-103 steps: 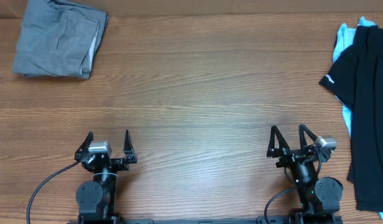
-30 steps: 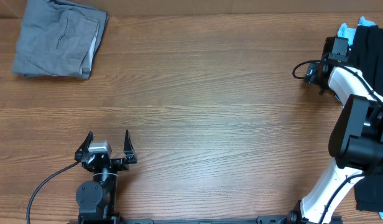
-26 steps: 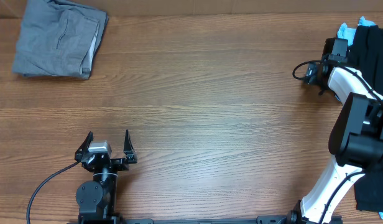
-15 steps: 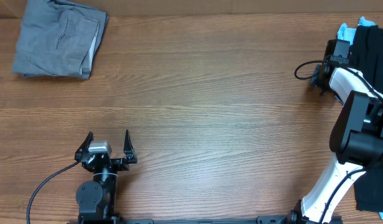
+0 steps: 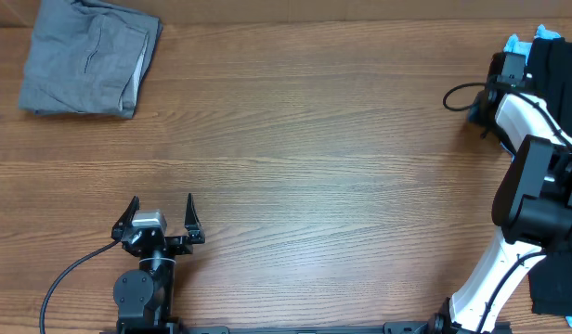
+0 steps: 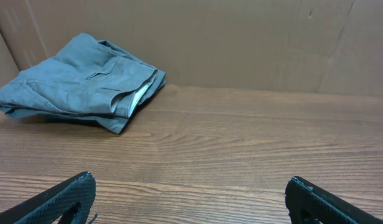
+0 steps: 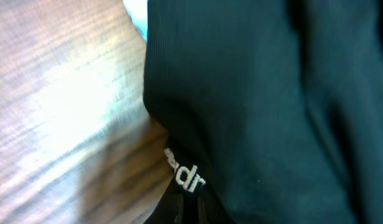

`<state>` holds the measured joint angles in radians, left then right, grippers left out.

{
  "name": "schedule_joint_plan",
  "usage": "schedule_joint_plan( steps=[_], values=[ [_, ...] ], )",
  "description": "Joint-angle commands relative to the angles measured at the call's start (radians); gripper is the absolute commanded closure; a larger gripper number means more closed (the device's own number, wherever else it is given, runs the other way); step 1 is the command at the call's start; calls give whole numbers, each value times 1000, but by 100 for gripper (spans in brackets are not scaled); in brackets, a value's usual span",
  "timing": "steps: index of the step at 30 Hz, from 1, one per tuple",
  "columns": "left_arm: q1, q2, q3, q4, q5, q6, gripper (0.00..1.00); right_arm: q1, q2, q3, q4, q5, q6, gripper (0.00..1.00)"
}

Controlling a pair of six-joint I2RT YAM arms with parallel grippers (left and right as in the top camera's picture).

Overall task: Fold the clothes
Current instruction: 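Pull the black t-shirt leftward with the right gripper and release it mid-table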

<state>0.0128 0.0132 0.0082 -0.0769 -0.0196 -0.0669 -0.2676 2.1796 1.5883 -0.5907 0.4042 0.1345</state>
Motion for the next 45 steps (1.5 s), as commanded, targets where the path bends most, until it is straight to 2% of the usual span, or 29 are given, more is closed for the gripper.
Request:
schedule_joint_plan(
  steps=[1,8,15,20,26,32,39,42,45],
  values=[
    [2,-9,-3,3,-9,23,0,-4,-91,90,-20,26,23,96],
    [2,-9,-3,3,-9,23,0,-1,-215,194,-95,67,22,96],
    [2,-9,-3,3,-9,23,0,38,-378,207,-107,65,22,96],
    [2,-9,-3,3,-9,23,0,166,-505,208,-76,-37,-37,96],
    [2,-9,-3,3,-9,23,0,394,-607,208,5,-298,-38,96],
    [2,-9,-3,3,-9,23,0,623,-598,208,83,-586,-16,96],
    [2,-9,-3,3,-9,23,0,901,-480,206,111,-726,113,96],
    [2,-9,-3,3,-9,23,0,990,-402,206,114,-734,125,83],
    [2,-9,-3,3,-9,23,0,1008,-374,206,110,-703,124,73]
  ],
)
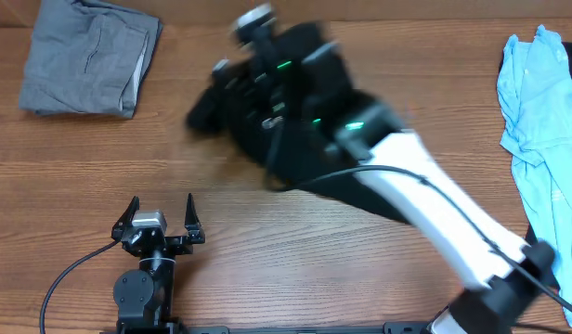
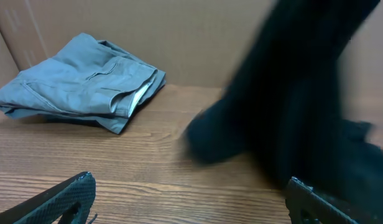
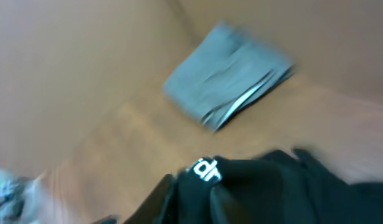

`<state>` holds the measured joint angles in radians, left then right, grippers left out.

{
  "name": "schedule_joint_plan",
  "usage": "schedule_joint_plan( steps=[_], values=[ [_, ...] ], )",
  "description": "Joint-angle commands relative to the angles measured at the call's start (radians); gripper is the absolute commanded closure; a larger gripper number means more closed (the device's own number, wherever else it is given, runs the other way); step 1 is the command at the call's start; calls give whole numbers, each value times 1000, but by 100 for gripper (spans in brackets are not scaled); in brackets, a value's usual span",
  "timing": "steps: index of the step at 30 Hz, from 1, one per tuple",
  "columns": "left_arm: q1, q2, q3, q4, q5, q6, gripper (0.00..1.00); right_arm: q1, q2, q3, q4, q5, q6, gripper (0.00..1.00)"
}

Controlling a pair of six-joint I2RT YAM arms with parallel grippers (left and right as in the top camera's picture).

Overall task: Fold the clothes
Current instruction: 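Pull the black t-shirt leftward with the right gripper and release it mid-table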

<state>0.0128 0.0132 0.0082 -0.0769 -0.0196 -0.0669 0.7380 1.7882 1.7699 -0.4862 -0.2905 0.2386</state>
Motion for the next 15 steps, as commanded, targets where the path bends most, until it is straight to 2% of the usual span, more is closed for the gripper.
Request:
schedule_joint_plan(
  steps=[1,2,3,6,7,8,12,15],
  values=[
    [2,-9,-3,3,-9,23,0,2,17,25,2,10,19,70],
    [2,-9,-3,3,-9,23,0,-6,13,25,2,31,16,62],
    [2,-9,-3,3,-9,23,0,-16,5,25,0,58,16,49],
    [2,-9,-3,3,-9,23,0,-71,-33,26,-34,156,16,43],
    [2,-9,-3,3,-9,23,0,-90,-44,26,-50,176,16,38],
    [2,-9,-3,3,-9,23,0,-131,-63,26,-83,209,16,25],
    [2,-9,-3,3,-9,23,0,-260,-88,26,-187,281,17,0],
    [2,-9,-3,3,-9,23,0,-364,-84,25,-264,290,17,0]
  ],
)
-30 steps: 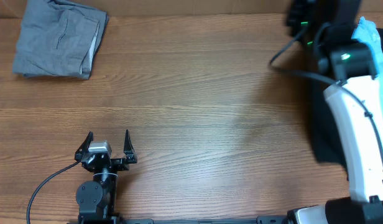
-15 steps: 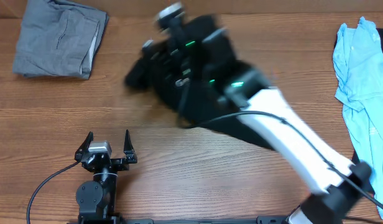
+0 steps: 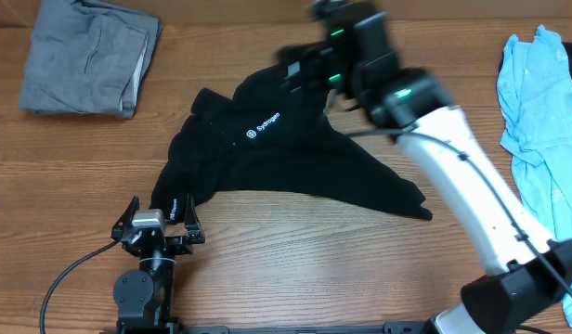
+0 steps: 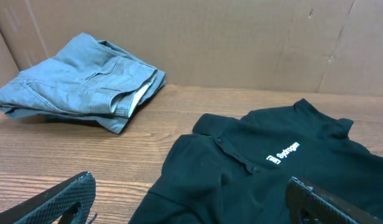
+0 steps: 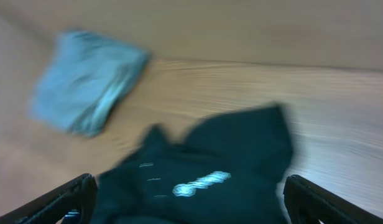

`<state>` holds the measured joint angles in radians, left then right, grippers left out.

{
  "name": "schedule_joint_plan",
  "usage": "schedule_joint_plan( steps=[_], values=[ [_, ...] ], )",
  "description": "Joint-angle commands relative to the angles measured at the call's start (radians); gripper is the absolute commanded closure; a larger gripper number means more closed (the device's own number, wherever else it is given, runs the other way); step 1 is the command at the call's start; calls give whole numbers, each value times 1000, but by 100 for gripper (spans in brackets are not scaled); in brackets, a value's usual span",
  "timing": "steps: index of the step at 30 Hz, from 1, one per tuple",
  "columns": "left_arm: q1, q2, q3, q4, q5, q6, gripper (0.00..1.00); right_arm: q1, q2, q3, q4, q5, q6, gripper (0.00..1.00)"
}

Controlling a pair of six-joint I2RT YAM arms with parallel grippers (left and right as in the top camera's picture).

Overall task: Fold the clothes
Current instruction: 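Pull the black t-shirt leftward with the right gripper and release it mid-table, then reach the left gripper to the black t-shirt's upper edge and grasp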

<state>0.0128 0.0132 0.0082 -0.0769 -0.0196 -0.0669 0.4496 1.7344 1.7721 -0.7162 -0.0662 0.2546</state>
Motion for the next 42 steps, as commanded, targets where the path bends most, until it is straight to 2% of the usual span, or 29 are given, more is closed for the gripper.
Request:
schedule_joint_plan(
  steps=[1,5,9,15,20,28,42],
  values=[
    [2,-9,-3,3,-9,23,0,-116,-27,23,-62,64,2,0],
    [2,-9,-3,3,-9,23,0,-227,-9,21,-115,48,9,0],
    [2,-9,-3,3,-9,23,0,-272,32,14,-121,6,8,0],
    [2,-9,-3,3,-9,23,0,-307,108,14,-153,121,10,0],
    [2,-9,-3,3,-9,23,0,-396,120,14,-159,236,142,0],
    [2,-9,-3,3,-9,23,0,-560,120,14,-155,186,221,0],
    [2,-9,-3,31,-3,14,0,-587,120,14,-157,162,221,0]
  ],
)
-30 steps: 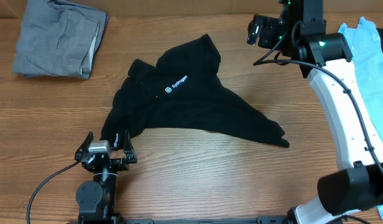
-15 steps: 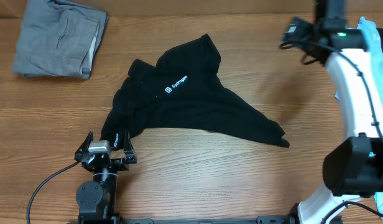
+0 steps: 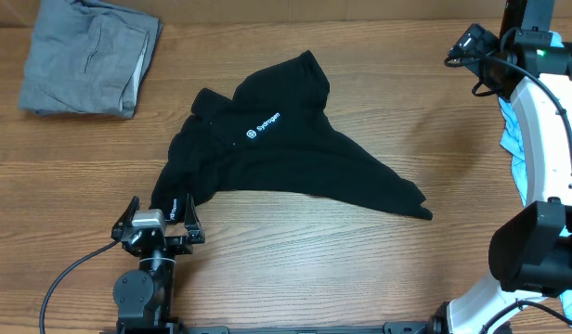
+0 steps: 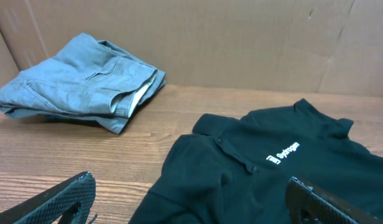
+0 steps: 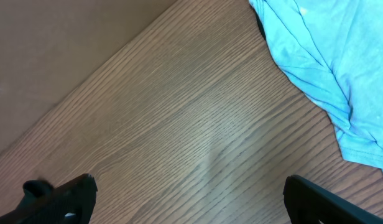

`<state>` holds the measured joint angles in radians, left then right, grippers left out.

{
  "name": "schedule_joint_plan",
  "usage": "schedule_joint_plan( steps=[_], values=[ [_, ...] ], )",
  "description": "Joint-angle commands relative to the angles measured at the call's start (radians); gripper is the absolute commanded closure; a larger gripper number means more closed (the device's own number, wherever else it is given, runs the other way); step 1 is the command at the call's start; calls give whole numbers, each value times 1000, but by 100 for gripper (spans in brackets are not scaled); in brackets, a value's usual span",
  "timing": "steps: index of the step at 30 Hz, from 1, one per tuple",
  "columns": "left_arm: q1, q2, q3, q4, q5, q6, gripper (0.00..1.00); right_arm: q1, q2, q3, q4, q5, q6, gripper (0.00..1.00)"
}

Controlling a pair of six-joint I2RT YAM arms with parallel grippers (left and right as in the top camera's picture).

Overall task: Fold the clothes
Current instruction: 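Reach the left gripper to the black t-shirt's upper edge and grasp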

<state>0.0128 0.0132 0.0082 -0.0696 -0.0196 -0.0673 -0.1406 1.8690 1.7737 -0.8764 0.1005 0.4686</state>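
Note:
A black polo shirt [image 3: 277,153] with a white chest logo lies crumpled and unfolded across the middle of the table; it also shows in the left wrist view [image 4: 272,174]. My left gripper [image 3: 162,200] [image 4: 191,202] rests open at the front edge, with the shirt's near sleeve end reaching between its fingers. My right gripper [image 3: 526,11] [image 5: 191,202] hangs open and empty over bare wood at the far right corner. A light blue shirt [image 5: 328,62] lies just right of it, partly hidden under the arm in the overhead view [image 3: 511,139].
Folded grey trousers [image 3: 89,56] [image 4: 86,81] sit at the far left corner. A cardboard wall [image 4: 241,37] closes off the back of the table. The right arm [image 3: 546,139] runs along the right edge.
My right gripper was open above the black shirt's far edge; it is now at the far right corner near the blue shirt. The black shirt and left gripper have not moved.
My right gripper was shut on the black shirt in the pile at the far right, with the middle of the table bare. Then it held the shirt over the middle-left. Then the shirt lay released on the table, and now the gripper is back at the right.

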Motion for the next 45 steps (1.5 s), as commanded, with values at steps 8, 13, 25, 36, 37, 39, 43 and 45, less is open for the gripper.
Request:
schedule_joint_plan(
  steps=[8,13,25,36,37,39,43,45],
  values=[
    [2,-8,-3,317,256,-61,0,3,-15,13,3,-5,7,0],
    [2,48,67,397,248,-60,0,3,-15,13,3,-5,7,0],
    [-1,955,819,172,668,45,0,3,-15,13,3,-5,7,0],
    [-101,1628,1521,-138,903,27,0,3,-15,13,3,-5,7,0],
    [-133,1659,1560,-181,800,27,0,3,-15,13,3,-5,7,0],
    [-204,1724,1647,-282,595,45,0,3,-15,13,3,-5,7,0],
    [-326,1854,1796,-434,350,126,0,3,-15,13,3,-5,7,0],
    [-367,1901,1801,-420,324,150,0,3,-15,13,3,-5,7,0]
  ],
)
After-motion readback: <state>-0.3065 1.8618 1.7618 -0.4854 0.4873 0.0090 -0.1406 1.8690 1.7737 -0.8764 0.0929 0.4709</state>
